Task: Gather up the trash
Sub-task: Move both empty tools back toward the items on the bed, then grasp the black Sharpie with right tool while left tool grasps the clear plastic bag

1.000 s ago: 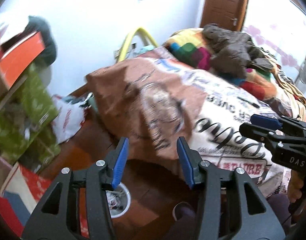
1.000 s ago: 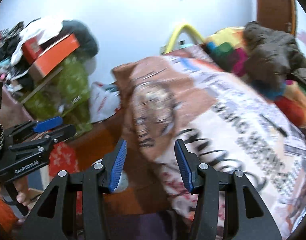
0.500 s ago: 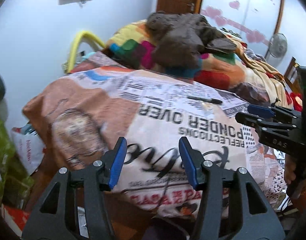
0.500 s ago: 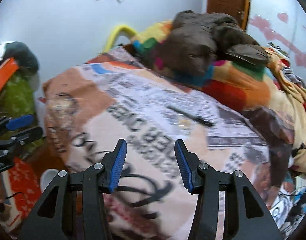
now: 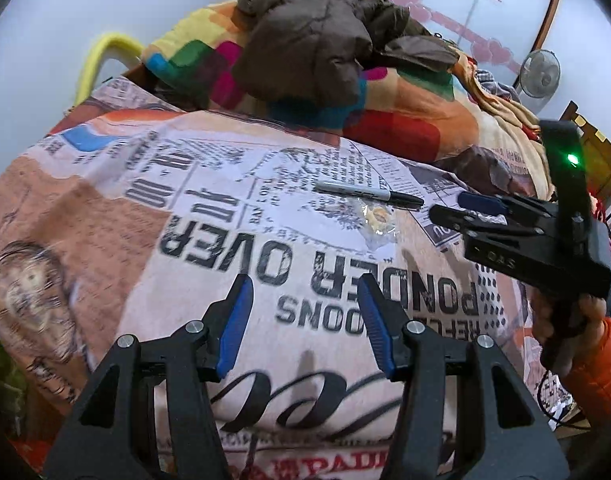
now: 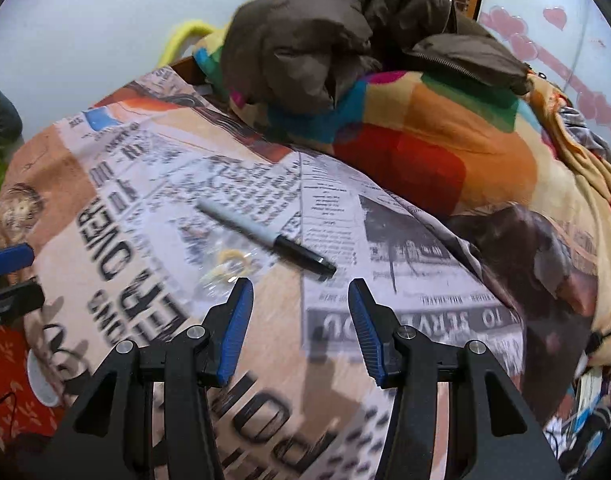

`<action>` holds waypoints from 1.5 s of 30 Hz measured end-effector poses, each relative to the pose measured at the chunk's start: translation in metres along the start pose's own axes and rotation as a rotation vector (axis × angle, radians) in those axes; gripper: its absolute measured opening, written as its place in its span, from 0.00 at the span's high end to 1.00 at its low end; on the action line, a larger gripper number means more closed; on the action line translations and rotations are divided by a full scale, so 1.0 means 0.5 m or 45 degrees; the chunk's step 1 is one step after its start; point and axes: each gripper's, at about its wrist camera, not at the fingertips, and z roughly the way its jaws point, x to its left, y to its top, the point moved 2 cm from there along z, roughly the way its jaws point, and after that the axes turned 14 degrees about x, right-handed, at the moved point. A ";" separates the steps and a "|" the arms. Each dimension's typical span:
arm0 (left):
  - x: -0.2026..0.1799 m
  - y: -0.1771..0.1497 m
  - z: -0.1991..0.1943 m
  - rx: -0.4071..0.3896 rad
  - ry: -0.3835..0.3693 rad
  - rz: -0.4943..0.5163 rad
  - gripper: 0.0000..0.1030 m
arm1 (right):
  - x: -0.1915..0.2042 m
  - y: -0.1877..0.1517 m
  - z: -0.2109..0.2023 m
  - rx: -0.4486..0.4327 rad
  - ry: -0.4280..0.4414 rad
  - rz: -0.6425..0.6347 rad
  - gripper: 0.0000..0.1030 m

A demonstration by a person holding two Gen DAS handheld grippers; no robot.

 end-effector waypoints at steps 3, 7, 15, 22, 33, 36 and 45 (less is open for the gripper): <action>0.000 0.013 0.026 0.018 -0.004 0.002 0.48 | -0.008 0.024 0.029 0.034 0.031 -0.014 0.56; 0.002 0.020 0.055 0.046 -0.012 -0.001 0.48 | -0.004 0.047 0.056 0.061 0.072 -0.091 0.56; -0.010 0.027 0.102 0.094 -0.011 0.007 0.48 | 0.000 0.061 0.086 0.072 0.092 -0.140 0.63; -0.046 0.064 0.131 0.123 -0.043 0.026 0.48 | -0.026 0.024 0.073 0.039 0.092 -0.088 0.89; -0.132 0.139 0.193 0.164 -0.097 0.068 0.48 | -0.074 -0.090 0.025 0.065 0.041 0.017 0.89; -0.152 0.155 0.205 0.149 -0.080 0.089 0.48 | -0.083 -0.093 0.024 0.072 0.076 0.039 0.89; -0.179 0.160 0.223 0.050 0.129 0.163 0.54 | -0.073 -0.079 0.032 0.071 0.089 0.047 0.87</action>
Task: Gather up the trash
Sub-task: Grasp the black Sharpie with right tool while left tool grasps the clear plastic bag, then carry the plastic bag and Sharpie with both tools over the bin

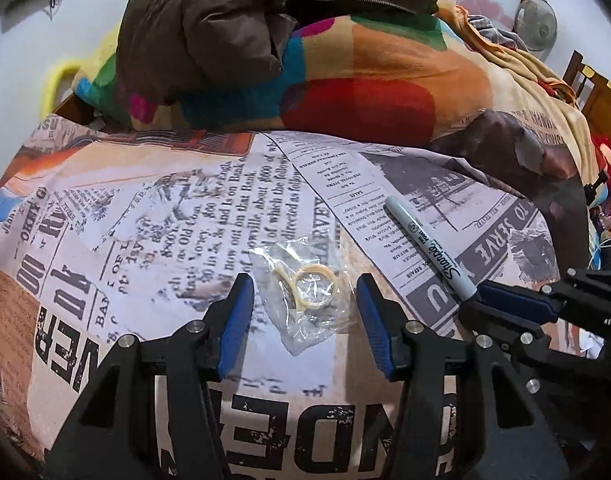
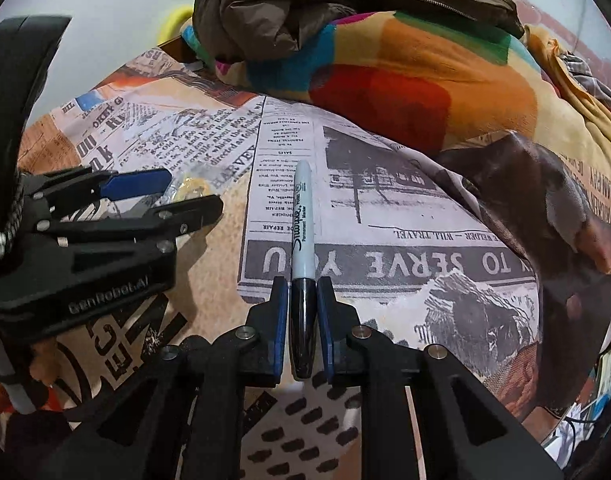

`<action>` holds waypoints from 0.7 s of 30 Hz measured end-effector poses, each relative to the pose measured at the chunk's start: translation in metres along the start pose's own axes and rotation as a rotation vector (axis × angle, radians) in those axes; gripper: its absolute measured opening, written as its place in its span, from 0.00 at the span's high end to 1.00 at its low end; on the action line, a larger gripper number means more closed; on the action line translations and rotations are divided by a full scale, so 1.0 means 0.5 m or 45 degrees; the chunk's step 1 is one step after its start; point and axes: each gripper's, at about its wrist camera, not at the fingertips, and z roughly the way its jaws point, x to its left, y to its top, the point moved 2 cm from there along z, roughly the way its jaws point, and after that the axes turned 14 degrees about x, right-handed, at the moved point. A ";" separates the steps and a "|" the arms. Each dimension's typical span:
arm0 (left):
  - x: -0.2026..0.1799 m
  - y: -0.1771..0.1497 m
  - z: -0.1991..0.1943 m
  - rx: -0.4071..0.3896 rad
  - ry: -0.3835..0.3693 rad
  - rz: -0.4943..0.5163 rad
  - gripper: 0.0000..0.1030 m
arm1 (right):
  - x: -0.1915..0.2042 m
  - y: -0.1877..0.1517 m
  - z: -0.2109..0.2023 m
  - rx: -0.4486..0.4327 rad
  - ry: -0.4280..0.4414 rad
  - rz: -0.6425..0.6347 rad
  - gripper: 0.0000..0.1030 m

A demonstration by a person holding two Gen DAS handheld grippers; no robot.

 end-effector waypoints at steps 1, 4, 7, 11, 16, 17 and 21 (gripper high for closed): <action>-0.003 0.000 0.000 -0.006 0.009 0.012 0.59 | 0.001 0.000 0.000 -0.006 -0.007 0.004 0.87; -0.002 -0.005 -0.001 -0.007 -0.013 0.024 0.68 | 0.011 -0.001 0.003 -0.025 -0.051 0.000 0.86; 0.011 -0.007 -0.010 0.010 -0.050 0.002 0.78 | 0.016 0.000 0.003 -0.024 -0.080 0.025 0.87; 0.043 -0.026 -0.024 0.034 -0.125 -0.063 0.78 | 0.017 0.001 0.002 -0.009 -0.077 0.076 0.89; 0.079 -0.060 -0.070 0.017 -0.164 -0.105 0.78 | 0.027 -0.009 -0.040 -0.041 -0.021 0.109 0.89; 0.086 -0.066 -0.082 0.009 -0.164 -0.111 0.78 | 0.031 -0.011 -0.053 -0.053 -0.017 0.112 0.89; 0.115 -0.092 -0.150 -0.041 -0.144 -0.120 0.78 | 0.056 -0.014 -0.112 -0.107 -0.016 0.107 0.89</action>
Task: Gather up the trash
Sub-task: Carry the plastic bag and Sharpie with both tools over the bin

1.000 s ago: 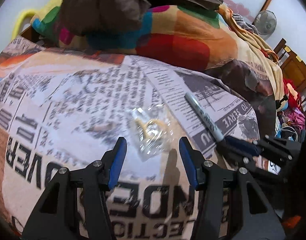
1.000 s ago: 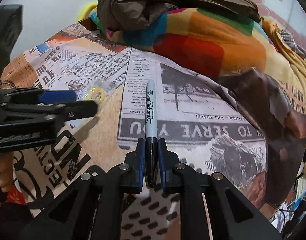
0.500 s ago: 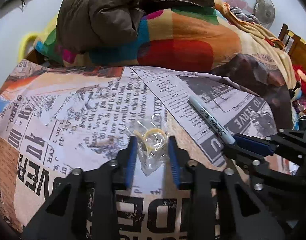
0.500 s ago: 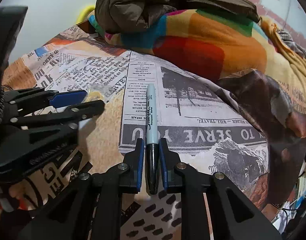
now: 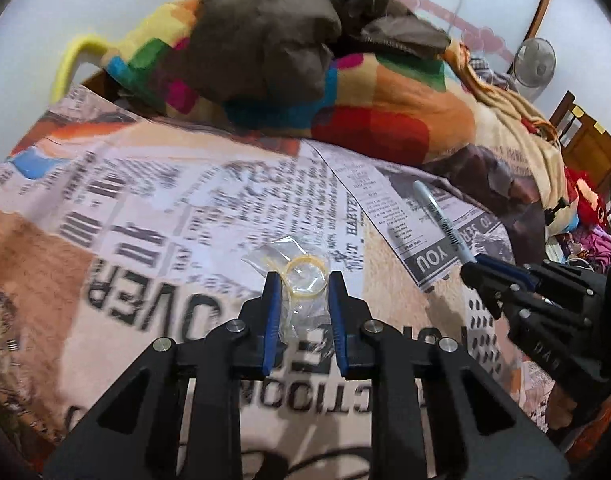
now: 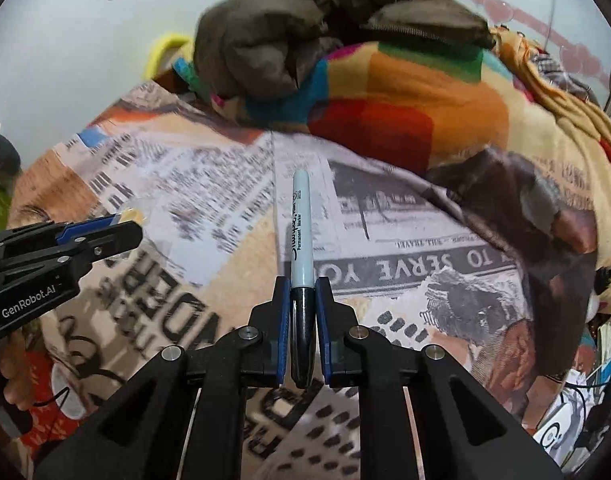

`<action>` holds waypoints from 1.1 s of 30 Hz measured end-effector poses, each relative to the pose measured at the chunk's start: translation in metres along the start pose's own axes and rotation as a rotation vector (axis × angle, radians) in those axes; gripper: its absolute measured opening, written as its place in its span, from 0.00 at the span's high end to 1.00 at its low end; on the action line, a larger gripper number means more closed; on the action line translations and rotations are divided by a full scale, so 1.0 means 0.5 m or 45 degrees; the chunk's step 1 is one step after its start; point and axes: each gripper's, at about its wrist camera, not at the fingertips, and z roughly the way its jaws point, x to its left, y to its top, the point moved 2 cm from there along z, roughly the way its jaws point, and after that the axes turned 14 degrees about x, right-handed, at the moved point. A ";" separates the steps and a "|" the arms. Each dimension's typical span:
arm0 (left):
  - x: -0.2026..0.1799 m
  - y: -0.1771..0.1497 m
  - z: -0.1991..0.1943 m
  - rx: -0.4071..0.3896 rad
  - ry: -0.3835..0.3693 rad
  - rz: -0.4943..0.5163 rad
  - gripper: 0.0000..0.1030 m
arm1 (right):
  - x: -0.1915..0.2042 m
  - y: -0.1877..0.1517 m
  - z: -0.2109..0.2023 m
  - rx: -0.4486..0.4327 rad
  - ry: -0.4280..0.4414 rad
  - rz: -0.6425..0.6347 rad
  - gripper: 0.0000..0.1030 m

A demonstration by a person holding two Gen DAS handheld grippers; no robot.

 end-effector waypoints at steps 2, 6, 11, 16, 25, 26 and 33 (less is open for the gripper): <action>0.007 -0.010 -0.037 -0.029 0.008 -0.002 0.78 | 0.014 0.002 -0.026 -0.020 0.011 -0.007 0.89; 0.024 -0.031 -0.125 -0.103 0.051 0.009 0.78 | 0.054 0.003 -0.081 -0.065 0.033 -0.029 0.89; 0.053 -0.068 -0.228 -0.172 0.082 0.008 0.78 | 0.114 0.001 -0.145 -0.120 0.073 -0.063 0.89; 0.094 -0.120 -0.324 -0.220 0.102 -0.010 0.78 | 0.187 -0.010 -0.199 -0.158 0.112 -0.115 0.89; 0.185 -0.235 -0.452 -0.294 0.176 -0.075 0.78 | 0.340 -0.037 -0.254 -0.184 0.196 -0.233 0.89; 0.197 -0.248 -0.461 -0.298 0.180 -0.087 0.78 | 0.363 -0.041 -0.258 -0.183 0.206 -0.256 0.89; 0.299 -0.353 -0.510 -0.314 0.250 -0.186 0.78 | 0.488 -0.064 -0.255 -0.158 0.269 -0.368 0.89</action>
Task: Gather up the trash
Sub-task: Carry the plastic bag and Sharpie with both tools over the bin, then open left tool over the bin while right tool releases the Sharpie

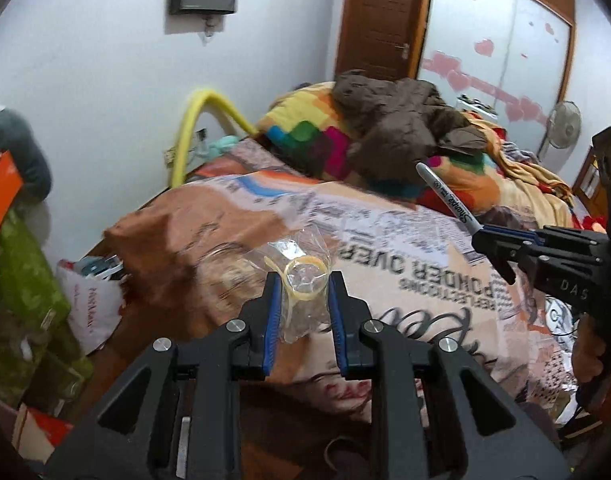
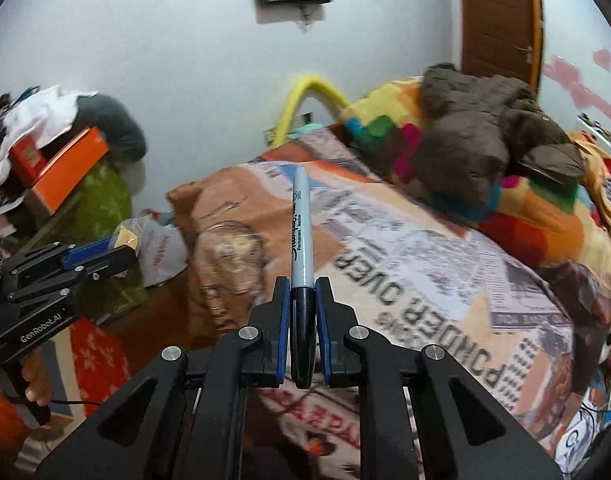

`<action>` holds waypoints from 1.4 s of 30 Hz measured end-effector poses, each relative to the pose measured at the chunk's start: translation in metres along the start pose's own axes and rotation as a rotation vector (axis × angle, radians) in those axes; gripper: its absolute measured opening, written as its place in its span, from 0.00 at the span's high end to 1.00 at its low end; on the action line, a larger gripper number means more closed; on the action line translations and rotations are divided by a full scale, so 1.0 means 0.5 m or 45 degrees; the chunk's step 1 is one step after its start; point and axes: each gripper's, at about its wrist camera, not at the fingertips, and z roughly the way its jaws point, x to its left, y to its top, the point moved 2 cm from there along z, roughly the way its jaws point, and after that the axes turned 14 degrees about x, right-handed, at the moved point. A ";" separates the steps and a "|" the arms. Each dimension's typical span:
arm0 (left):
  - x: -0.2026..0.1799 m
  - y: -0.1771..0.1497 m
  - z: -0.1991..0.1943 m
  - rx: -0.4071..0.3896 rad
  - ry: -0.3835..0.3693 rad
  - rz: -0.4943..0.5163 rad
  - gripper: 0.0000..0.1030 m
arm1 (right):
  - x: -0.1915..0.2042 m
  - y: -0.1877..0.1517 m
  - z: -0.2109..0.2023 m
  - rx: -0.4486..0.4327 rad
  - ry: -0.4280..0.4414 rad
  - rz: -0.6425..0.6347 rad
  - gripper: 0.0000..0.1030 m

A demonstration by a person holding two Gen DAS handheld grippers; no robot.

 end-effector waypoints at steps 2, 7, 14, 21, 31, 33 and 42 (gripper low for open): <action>0.040 -0.026 -0.009 -0.006 0.035 -0.028 0.78 | 0.036 0.001 0.015 0.007 0.024 -0.029 0.89; 0.130 -0.091 -0.014 0.002 0.083 -0.114 0.78 | 0.128 -0.001 0.083 0.079 0.113 -0.082 0.89; 0.262 -0.197 0.024 0.092 0.126 -0.265 0.78 | 0.250 -0.029 0.195 0.229 0.211 -0.156 0.89; 0.377 -0.354 0.107 0.249 0.124 -0.487 0.78 | 0.350 -0.084 0.314 0.411 0.261 -0.228 0.89; 0.465 -0.559 0.234 0.512 0.048 -0.748 0.78 | 0.455 -0.176 0.473 0.712 0.321 -0.322 0.89; 0.471 -0.589 0.255 0.557 0.035 -0.771 0.78 | 0.479 -0.186 0.498 0.758 0.340 -0.353 0.89; 0.476 -0.615 0.299 0.626 0.000 -0.778 0.69 | 0.529 -0.187 0.562 0.878 0.425 -0.392 0.82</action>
